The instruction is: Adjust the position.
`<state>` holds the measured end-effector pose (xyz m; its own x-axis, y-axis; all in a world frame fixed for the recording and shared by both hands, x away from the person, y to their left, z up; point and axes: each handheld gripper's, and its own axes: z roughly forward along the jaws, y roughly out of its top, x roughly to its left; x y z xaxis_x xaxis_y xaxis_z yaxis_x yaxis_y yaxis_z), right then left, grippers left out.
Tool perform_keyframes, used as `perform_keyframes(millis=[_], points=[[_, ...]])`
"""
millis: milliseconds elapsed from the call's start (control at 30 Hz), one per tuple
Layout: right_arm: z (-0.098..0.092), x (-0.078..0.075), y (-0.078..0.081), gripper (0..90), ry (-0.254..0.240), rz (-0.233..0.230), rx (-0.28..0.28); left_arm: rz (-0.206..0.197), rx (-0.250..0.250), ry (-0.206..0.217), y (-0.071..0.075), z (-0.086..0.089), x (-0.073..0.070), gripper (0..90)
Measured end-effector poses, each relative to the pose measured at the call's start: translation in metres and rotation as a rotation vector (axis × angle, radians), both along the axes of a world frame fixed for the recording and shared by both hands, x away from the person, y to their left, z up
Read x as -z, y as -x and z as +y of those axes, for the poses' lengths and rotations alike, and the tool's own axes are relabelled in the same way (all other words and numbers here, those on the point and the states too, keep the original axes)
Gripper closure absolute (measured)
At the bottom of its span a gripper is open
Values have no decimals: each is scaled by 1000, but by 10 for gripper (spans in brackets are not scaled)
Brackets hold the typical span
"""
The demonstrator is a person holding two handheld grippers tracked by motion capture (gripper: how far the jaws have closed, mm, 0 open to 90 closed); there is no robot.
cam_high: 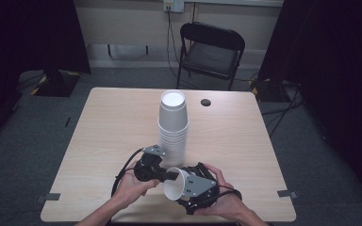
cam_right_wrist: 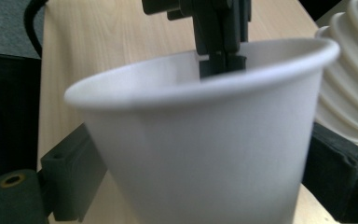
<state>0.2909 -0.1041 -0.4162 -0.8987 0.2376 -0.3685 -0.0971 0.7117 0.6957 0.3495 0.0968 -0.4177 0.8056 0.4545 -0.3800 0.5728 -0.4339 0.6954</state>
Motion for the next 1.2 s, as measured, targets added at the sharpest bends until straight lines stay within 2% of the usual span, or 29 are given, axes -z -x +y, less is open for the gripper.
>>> perform_keyframes(millis=[433,567,700,833,1033,1100,1167,1200], points=[[8,3,-1,109,14,-10,-6,14,-6,-7,-1,-1,2,884],[7,4,0,122,12,-31,-4,14,-8,2,-1,-1,2,879],[5,5,1,129,0,-38,3,8,-11,9,-1,-1,3,871],[3,3,0,131,-33,-25,15,-21,-14,35,0,0,1,857],[2,5,0,133,-55,-2,22,-51,-27,48,1,3,0,758],[2,5,0,133,-62,5,25,-65,-41,49,1,4,0,693],[1,6,-1,133,-71,18,31,-76,-49,59,2,7,-1,667],[-1,6,-2,133,-79,27,40,-93,-73,67,2,9,-2,618]])
